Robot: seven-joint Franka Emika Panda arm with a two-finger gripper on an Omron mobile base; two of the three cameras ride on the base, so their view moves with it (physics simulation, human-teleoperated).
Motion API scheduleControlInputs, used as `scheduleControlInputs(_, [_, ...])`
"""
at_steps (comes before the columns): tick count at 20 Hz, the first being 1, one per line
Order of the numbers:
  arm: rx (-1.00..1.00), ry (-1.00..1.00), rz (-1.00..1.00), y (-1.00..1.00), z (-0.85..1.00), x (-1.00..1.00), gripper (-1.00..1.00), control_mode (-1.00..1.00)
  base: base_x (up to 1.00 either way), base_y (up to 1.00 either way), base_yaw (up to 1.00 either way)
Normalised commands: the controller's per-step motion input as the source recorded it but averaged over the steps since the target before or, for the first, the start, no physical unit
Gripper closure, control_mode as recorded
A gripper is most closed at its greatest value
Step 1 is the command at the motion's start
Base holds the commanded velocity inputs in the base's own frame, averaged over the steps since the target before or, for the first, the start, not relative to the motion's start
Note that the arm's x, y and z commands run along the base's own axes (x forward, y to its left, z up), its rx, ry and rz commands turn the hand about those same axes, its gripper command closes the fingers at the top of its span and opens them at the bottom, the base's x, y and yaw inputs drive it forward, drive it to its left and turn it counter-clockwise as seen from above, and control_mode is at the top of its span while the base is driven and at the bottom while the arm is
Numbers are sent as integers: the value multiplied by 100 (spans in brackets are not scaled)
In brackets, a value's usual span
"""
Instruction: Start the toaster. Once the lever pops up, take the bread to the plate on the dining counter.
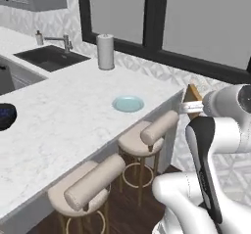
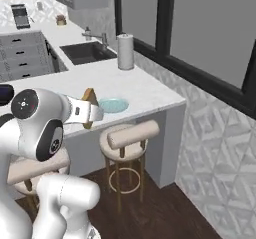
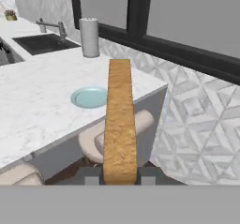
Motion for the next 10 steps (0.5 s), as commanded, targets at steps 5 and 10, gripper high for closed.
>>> scheduleControlInputs(5, [0,0,0,0,0,0,100,100,69,-31,91])
scheduleControlInputs(10, [0,0,0,0,0,0,100,100,31,-54,80])
